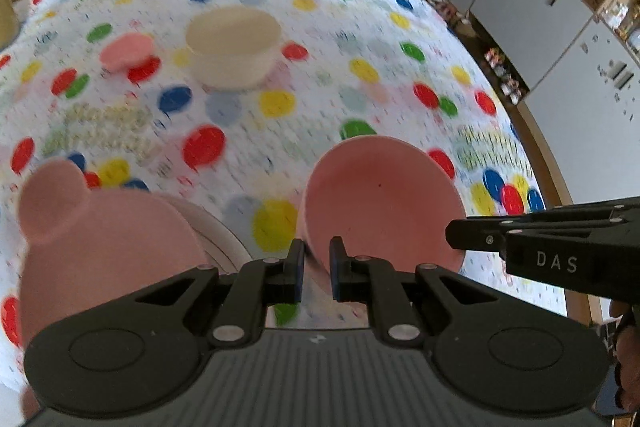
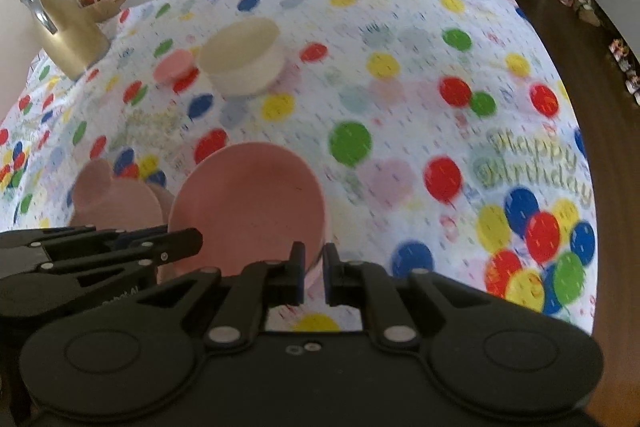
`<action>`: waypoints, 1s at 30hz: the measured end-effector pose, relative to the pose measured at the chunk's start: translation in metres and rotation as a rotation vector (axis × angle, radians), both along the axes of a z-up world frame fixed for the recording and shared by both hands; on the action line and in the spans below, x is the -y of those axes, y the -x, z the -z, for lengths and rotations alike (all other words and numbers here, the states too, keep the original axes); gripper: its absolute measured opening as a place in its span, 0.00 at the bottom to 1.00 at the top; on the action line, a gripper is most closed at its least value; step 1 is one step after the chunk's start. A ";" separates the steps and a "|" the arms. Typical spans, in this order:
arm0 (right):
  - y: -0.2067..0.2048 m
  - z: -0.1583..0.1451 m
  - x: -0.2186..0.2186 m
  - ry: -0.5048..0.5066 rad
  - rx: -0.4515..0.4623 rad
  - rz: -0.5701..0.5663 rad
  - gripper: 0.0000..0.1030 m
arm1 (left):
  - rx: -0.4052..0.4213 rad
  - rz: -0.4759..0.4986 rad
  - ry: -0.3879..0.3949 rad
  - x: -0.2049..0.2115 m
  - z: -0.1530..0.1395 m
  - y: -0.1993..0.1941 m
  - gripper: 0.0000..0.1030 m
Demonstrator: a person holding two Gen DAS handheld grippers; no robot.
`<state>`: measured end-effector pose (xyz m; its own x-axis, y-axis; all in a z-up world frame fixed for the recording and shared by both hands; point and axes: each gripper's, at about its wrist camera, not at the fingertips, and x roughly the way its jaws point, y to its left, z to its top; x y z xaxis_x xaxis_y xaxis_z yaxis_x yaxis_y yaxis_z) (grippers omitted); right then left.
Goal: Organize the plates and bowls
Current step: 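Lift the pink bowl with both tools and carry it to the plate stack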
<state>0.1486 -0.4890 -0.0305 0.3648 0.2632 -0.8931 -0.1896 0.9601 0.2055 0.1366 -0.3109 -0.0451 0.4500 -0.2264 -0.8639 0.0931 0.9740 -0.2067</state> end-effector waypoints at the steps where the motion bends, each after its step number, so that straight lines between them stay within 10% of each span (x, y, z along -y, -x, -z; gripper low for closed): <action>1: 0.004 0.003 0.005 0.000 -0.008 0.001 0.07 | -0.010 0.004 -0.003 0.005 0.004 0.003 0.11; 30: 0.034 0.037 0.047 -0.028 -0.103 -0.033 0.09 | -0.107 0.023 -0.057 0.051 0.034 0.032 0.12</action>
<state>0.1147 -0.5361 -0.0675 0.2622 0.2990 -0.9175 -0.1977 0.9473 0.2522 0.1045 -0.3617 -0.0796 0.3496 -0.1845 -0.9186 0.0961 0.9823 -0.1607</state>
